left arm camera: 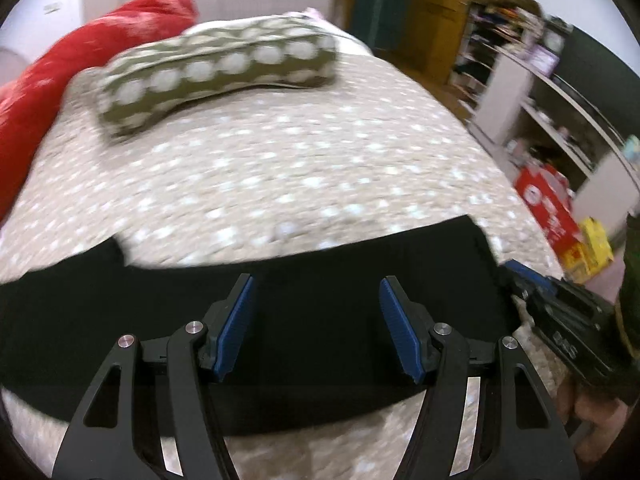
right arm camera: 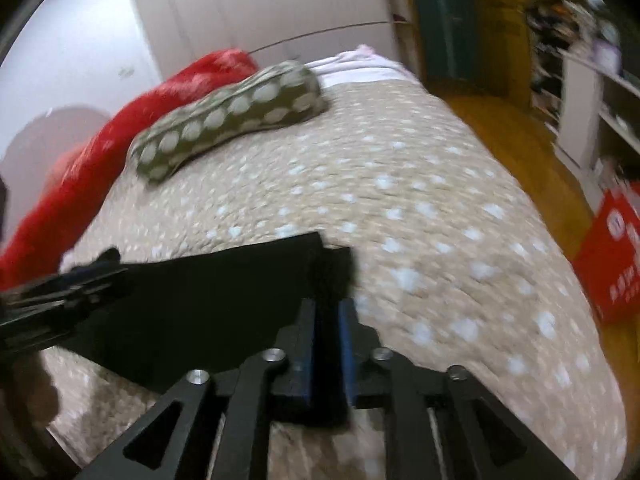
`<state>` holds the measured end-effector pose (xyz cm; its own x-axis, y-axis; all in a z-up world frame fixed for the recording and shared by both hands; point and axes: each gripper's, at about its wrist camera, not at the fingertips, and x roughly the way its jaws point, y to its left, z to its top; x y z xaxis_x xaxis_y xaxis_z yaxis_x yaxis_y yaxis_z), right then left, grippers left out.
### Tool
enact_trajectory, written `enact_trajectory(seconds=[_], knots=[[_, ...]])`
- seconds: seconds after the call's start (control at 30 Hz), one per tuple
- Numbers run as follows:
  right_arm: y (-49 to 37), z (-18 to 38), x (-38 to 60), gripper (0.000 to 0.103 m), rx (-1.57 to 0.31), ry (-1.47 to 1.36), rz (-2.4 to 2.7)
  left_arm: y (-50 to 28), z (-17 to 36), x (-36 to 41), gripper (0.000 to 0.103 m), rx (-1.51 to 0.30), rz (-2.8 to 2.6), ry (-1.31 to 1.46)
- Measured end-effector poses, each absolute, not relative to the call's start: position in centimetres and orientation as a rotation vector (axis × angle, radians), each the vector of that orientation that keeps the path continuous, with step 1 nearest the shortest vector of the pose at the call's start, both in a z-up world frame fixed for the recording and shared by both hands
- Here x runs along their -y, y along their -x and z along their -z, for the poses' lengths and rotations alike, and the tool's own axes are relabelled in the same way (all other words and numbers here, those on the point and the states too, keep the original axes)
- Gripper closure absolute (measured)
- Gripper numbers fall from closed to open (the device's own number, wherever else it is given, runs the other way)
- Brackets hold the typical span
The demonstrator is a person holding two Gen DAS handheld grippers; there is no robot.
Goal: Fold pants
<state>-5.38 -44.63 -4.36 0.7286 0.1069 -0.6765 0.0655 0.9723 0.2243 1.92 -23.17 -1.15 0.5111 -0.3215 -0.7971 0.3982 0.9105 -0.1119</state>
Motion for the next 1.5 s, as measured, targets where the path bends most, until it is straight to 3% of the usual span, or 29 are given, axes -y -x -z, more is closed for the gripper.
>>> enact_trajectory(seconds=[0.03, 0.07, 0.33, 1.5], knots=[[5.9, 4.4, 45.0, 0.062, -0.753, -0.263, -0.032, -2.4, 1.3, 23.9, 0.039, -0.946, 0.462, -0.095], [6.5, 4.6, 45.3, 0.053, -0.757, -0.291, -0.056, -2.8, 1.4, 24.6, 0.039, -0.952, 0.489, -0.101], [8.3, 6.2, 46.1, 0.053, -0.757, -0.401, -0.140, -5.7, 3.4, 30.0, 0.039, -1.003, 0.597, -0.199], [9.8, 6.5, 45.9, 0.052, -0.740, -0.399, -0.157, -7.2, 4.5, 34.9, 0.039, -1.053, 0.726, -0.229]])
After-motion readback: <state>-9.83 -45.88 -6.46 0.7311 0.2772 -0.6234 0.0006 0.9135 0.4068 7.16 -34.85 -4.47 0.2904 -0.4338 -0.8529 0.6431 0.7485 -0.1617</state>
